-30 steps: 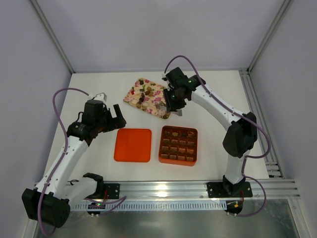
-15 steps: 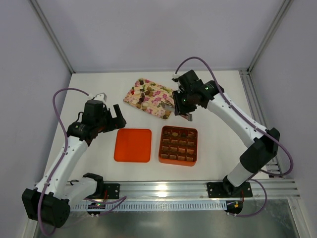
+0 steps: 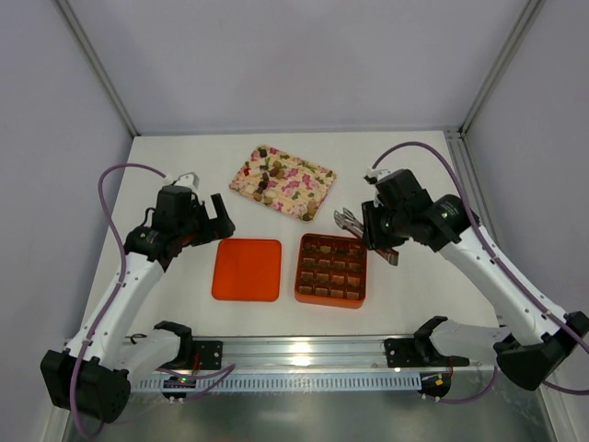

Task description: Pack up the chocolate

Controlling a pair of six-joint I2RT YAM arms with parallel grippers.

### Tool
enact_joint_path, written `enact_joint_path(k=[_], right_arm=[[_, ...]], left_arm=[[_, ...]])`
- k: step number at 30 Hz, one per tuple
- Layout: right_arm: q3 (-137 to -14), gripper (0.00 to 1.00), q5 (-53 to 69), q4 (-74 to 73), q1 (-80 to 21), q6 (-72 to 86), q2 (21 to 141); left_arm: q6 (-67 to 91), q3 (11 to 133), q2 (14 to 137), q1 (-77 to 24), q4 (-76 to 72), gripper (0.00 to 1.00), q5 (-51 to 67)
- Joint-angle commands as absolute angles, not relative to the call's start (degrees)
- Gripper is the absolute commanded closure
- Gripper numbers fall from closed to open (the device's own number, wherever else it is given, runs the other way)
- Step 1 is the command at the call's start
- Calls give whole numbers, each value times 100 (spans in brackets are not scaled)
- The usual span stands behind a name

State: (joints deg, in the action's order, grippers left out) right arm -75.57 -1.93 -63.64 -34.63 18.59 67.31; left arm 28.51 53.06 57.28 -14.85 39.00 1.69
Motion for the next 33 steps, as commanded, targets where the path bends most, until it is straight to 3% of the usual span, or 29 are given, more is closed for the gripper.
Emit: enact_joint_path(k=[1, 11, 33], right_arm=[[-7278, 63, -395, -6635, -3437, 2170, 6224], [-6144, 63, -220, -6478, -3437, 2549, 5502], [-6345, 56, -351, -6416, -3437, 2505, 5536]], left_arm=[[2874, 5370, 5686, -1459, 3779, 0, 264], [2874, 5370, 5695, -1459, 3779, 0, 281], [2874, 5353, 5687, -1468, 3779, 0, 290]])
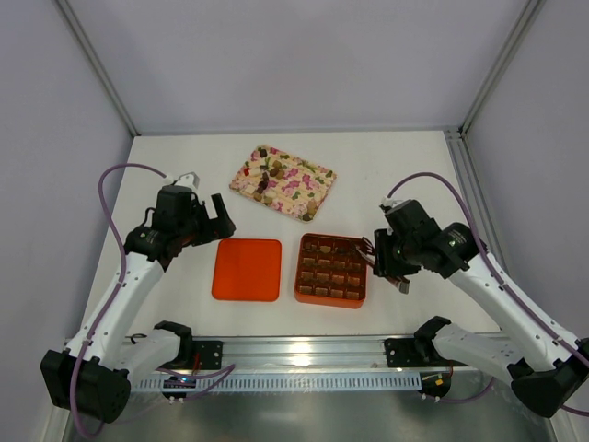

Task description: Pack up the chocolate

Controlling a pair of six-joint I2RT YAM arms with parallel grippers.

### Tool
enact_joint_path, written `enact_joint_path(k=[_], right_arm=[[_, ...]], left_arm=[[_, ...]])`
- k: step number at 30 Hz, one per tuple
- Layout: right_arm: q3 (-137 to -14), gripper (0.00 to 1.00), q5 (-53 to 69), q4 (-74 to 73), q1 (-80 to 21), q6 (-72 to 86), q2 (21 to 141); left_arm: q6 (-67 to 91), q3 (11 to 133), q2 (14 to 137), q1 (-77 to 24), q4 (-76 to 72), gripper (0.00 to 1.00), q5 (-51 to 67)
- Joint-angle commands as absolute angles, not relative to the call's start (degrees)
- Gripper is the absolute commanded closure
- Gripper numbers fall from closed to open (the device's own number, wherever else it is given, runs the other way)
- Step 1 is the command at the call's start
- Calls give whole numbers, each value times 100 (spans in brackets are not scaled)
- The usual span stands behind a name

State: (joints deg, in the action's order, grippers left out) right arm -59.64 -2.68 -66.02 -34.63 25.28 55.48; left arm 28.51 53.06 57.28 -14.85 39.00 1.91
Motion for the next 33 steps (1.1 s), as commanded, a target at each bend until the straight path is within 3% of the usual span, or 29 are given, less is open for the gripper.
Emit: enact_joint_path(k=[1, 20, 33], right_arm=[[-6563, 56, -369, -6399, -3437, 2470, 5694], [-9588, 60, -70, -5555, -3041, 1424, 9692], [-9712, 60, 413, -5502, -3102, 1310, 10195]], left_arm=[[2865, 5361, 5695, -1468, 3779, 0, 290], [2856, 5379, 5757, -1468, 3779, 0, 237], [2856, 5370, 5766, -1459, 3779, 0, 237]])
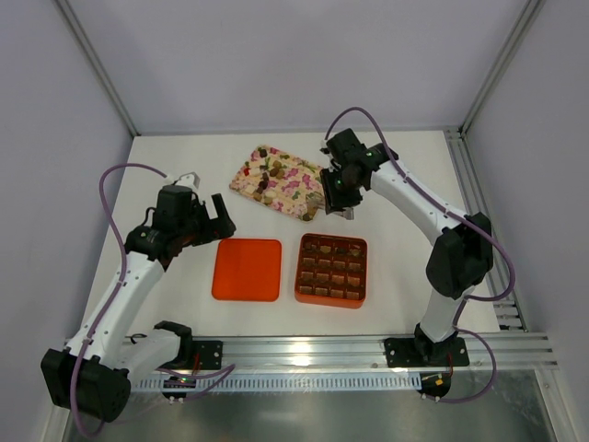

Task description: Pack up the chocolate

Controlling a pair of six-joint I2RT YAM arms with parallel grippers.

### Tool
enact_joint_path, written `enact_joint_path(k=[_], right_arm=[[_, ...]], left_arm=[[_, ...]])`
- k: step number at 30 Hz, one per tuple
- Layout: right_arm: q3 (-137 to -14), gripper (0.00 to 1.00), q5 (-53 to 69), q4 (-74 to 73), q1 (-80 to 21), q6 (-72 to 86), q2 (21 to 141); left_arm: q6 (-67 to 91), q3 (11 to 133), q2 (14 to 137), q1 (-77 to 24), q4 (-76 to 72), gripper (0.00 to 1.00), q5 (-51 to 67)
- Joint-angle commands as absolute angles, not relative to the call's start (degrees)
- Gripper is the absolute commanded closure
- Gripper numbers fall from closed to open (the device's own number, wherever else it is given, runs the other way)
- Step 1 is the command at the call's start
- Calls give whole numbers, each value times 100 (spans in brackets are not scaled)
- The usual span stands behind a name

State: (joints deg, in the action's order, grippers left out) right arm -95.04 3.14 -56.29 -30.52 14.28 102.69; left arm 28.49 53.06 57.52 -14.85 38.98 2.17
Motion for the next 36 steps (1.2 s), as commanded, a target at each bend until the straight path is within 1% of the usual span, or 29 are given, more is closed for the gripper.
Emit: enact_joint_path(k=[1, 36], right_arm=[[-9695, 61, 404, -5519, -3111, 1292, 10187], [-9457, 60, 378, -5731, -3146, 958, 10450]], left_arm=[[2856, 5370, 5766, -1459, 3779, 0, 229], [2865, 5379, 5748, -1459, 3779, 0, 229]])
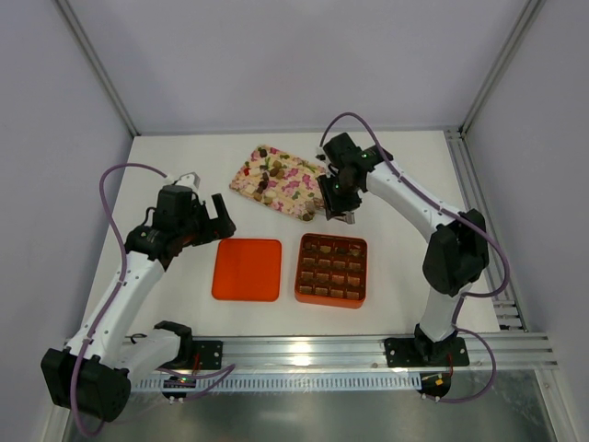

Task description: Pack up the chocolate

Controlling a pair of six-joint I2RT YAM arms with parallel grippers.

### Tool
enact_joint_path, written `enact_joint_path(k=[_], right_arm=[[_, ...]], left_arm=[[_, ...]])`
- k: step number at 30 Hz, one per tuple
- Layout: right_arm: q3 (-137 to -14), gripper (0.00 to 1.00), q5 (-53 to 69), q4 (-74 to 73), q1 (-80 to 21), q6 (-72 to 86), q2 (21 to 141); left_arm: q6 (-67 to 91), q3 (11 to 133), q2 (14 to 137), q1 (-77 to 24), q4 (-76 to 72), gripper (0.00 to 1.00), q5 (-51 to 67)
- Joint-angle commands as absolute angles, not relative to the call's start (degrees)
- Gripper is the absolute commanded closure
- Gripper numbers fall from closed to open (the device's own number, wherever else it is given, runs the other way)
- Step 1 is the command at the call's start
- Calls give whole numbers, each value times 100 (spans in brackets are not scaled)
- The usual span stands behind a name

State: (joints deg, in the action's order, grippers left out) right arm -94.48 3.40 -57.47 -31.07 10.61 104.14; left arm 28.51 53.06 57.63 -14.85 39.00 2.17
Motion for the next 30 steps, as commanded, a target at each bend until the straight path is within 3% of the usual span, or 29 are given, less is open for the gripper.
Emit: enact_joint_path(k=[1, 30], right_arm=[[-9474, 60, 378, -5748, -3146, 949, 10468], [-10133, 69, 361, -5845, -3164, 1081, 10582]], left_arm=[[2865, 5379, 5757, -1468, 3779, 0, 220], [2865, 5379, 5739, -1459, 3788, 0, 184]])
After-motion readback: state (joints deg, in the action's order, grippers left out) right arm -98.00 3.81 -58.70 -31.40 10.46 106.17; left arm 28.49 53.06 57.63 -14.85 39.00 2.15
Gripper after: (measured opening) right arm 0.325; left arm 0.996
